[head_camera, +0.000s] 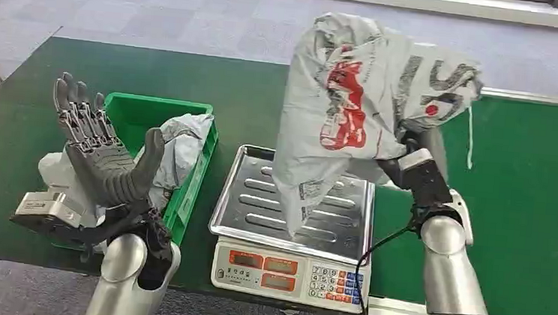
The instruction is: Moved the parcel from conveyor to table for the left to box.
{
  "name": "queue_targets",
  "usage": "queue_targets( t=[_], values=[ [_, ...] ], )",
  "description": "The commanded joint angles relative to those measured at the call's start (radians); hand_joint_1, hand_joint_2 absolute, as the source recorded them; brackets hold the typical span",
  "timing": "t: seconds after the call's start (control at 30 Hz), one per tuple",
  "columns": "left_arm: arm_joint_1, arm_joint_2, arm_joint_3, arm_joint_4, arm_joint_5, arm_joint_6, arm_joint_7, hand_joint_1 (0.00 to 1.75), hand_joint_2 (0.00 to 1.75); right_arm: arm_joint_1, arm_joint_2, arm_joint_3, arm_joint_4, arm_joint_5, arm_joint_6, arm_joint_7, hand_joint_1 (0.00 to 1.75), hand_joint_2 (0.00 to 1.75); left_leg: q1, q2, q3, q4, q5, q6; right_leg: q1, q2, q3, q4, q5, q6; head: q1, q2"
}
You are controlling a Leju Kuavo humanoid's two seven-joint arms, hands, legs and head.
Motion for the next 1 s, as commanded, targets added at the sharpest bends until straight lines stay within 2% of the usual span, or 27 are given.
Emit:
queue_targets(
  t=[0.03, 0.07, 0.1, 0.13, 0.27, 0.3, 0.47, 0.5, 0.57, 0.6, 0.63, 0.7, 0.93, 1.0],
  values=[
    [-0.004, 0.001, 0.053, 0.059, -0.011, -0.011, 0.005, 0.00, 1.75, -0.294, 0.034, 0.375, 0.504, 0.203, 0.032, 0.215, 1.75, 1.75, 0.000, 0.012, 0.006, -0.003, -0.001, -0.001, 0.001, 0.010, 0.002, -0.003, 0.002, -0.002, 0.000, 0.000],
    [-0.016, 0.018, 0.053, 0.079, 0.004, -0.014, 0.005, 0.00, 1.75, -0.311, 0.038, 0.373, 0.540, 0.183, 0.071, 0.223, 1.75, 1.75, 0.000, 0.008, 0.003, -0.001, -0.001, 0.000, 0.000, 0.007, 0.001, -0.001, 0.001, -0.001, 0.000, 0.000],
    [-0.012, 0.006, 0.051, 0.087, -0.003, -0.016, 0.005, 0.00, 1.75, -0.332, 0.053, 0.398, 0.577, 0.188, 0.077, 0.239, 1.75, 1.75, 0.000, 0.007, 0.003, -0.001, -0.001, 0.000, 0.000, 0.006, 0.000, -0.001, 0.001, -0.001, -0.001, 0.000],
    [-0.013, 0.004, 0.052, 0.097, -0.011, -0.013, 0.005, 0.00, 1.75, -0.353, 0.052, 0.439, 0.623, 0.216, 0.093, 0.265, 1.75, 1.75, 0.000, 0.012, 0.004, -0.001, -0.001, -0.001, 0.000, 0.011, 0.000, -0.001, 0.002, -0.001, 0.000, 0.000],
    [-0.016, 0.002, 0.051, 0.108, -0.016, -0.006, 0.005, 0.00, 1.75, -0.353, 0.044, 0.456, 0.653, 0.211, 0.116, 0.259, 1.75, 1.75, 0.001, 0.004, 0.003, -0.001, 0.000, -0.001, 0.001, 0.003, 0.002, -0.002, 0.001, -0.001, 0.000, 0.000],
    [-0.013, 0.001, 0.053, 0.109, -0.010, -0.006, 0.005, 0.00, 1.75, -0.340, 0.040, 0.458, 0.635, 0.185, 0.112, 0.193, 1.75, 1.75, 0.000, 0.004, 0.005, -0.003, 0.000, -0.001, 0.001, 0.002, 0.004, -0.003, 0.001, -0.001, 0.000, 0.000],
    [-0.006, 0.002, 0.050, 0.113, -0.015, -0.006, 0.005, 0.00, 1.75, -0.312, 0.026, 0.432, 0.588, 0.122, 0.131, 0.126, 1.75, 1.75, 0.001, 0.001, 0.004, -0.002, 0.000, 0.000, 0.001, 0.001, 0.003, -0.002, 0.000, -0.001, 0.000, 0.000],
    [-0.008, 0.003, 0.045, 0.120, -0.014, -0.015, 0.005, 0.00, 1.75, -0.295, 0.014, 0.401, 0.550, 0.030, 0.236, 0.073, 1.75, 1.75, 0.000, 0.000, 0.003, -0.001, 0.000, 0.000, 0.000, 0.000, 0.002, -0.001, 0.000, -0.001, 0.000, 0.000],
    [-0.008, 0.003, 0.045, 0.120, -0.014, -0.015, 0.005, 0.00, 1.75, -0.295, 0.014, 0.401, 0.550, 0.030, 0.236, 0.073, 1.75, 1.75, 0.000, -0.001, 0.003, -0.001, 0.000, 0.000, 0.000, -0.001, 0.002, -0.001, 0.000, -0.001, 0.000, 0.000],
    [-0.019, 0.000, 0.045, 0.138, -0.012, -0.018, 0.005, 0.00, 1.75, -0.283, 0.004, 0.367, 0.516, -0.067, 0.344, 0.024, 1.75, 1.75, 0.000, -0.001, 0.004, -0.002, 0.000, 0.000, 0.001, -0.001, 0.003, -0.003, 0.000, -0.001, 0.000, 0.000],
    [-0.019, 0.000, 0.045, 0.138, -0.012, -0.018, 0.005, 0.00, 1.75, -0.283, 0.004, 0.367, 0.516, -0.067, 0.344, 0.024, 1.75, 1.75, 0.001, -0.001, 0.003, -0.001, 0.000, 0.000, 0.001, -0.002, 0.003, -0.002, 0.000, -0.001, 0.000, 0.000],
    [-0.028, -0.003, 0.046, 0.152, -0.008, -0.023, 0.005, 0.00, 1.75, -0.272, -0.012, 0.349, 0.471, -0.137, 0.418, -0.003, 1.75, 1.75, 0.001, -0.002, 0.002, -0.001, 0.000, 0.000, 0.001, -0.003, 0.002, -0.003, 0.000, -0.001, 0.000, 0.000],
    [-0.023, -0.001, 0.048, 0.161, -0.009, -0.027, 0.005, 0.00, 1.75, -0.283, -0.042, 0.367, 0.436, -0.166, 0.452, 0.051, 1.75, 1.75, 0.000, -0.001, 0.001, -0.001, 0.000, 0.000, 0.000, -0.001, 0.000, -0.001, 0.000, -0.001, 0.000, 0.000],
    [-0.011, 0.002, 0.058, 0.155, -0.009, -0.021, 0.005, 0.00, 1.75, -0.303, -0.050, 0.395, 0.467, -0.118, 0.376, 0.126, 1.75, 1.75, 0.001, -0.001, 0.003, -0.002, 0.000, 0.000, 0.001, -0.002, 0.002, -0.003, 0.000, -0.001, 0.000, 0.000]
  ],
)
